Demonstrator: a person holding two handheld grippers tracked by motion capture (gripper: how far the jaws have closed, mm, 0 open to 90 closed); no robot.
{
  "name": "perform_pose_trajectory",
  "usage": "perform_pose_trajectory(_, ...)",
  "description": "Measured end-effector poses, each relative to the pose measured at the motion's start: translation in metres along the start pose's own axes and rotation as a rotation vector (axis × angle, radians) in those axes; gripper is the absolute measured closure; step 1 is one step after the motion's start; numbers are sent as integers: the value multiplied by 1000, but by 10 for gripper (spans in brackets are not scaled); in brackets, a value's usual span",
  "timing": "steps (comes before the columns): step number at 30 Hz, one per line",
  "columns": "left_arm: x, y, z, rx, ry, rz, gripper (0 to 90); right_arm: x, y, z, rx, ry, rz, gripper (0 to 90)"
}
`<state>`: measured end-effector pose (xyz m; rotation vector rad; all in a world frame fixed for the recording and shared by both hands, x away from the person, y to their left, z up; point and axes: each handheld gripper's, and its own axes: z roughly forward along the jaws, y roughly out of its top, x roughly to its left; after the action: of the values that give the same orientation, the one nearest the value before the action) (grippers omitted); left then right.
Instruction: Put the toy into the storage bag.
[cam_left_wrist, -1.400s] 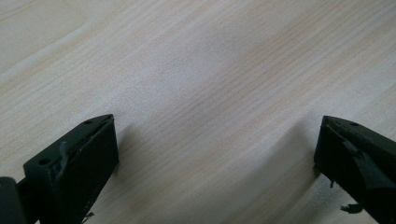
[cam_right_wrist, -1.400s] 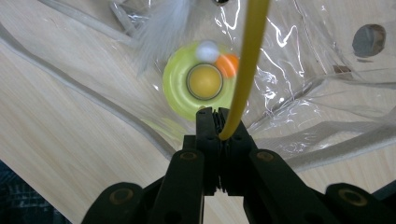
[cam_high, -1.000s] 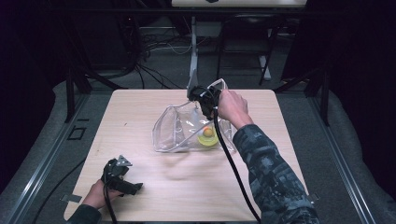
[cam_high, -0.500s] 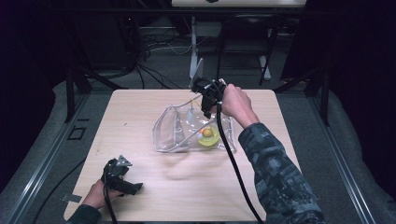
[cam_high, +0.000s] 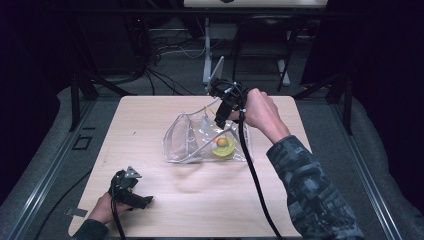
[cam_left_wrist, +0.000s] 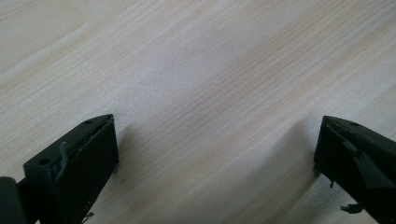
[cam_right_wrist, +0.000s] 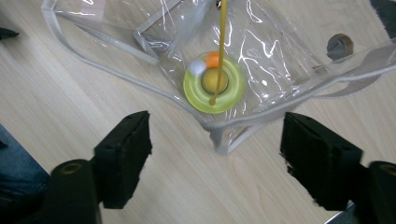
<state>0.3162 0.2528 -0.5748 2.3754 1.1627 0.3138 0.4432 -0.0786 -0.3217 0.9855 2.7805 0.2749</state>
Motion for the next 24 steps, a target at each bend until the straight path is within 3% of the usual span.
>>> perform_pose_trajectory(8,0,0,0,2,0,-2,0,10,-16,-13,-29,-16,-24,129)
perform_pose_trajectory(10,0,0,0,2,1,-2,0,11,-25,-14,-43,-20,-22,50)
perform_pose_trajectory(13,0,0,0,2,1,-3,0,14,-36,-14,-52,-22,-20,10)
perform_pose_trajectory(24,-1,0,0,-1,2,-6,0,21,-74,-1,-68,5,-17,0)
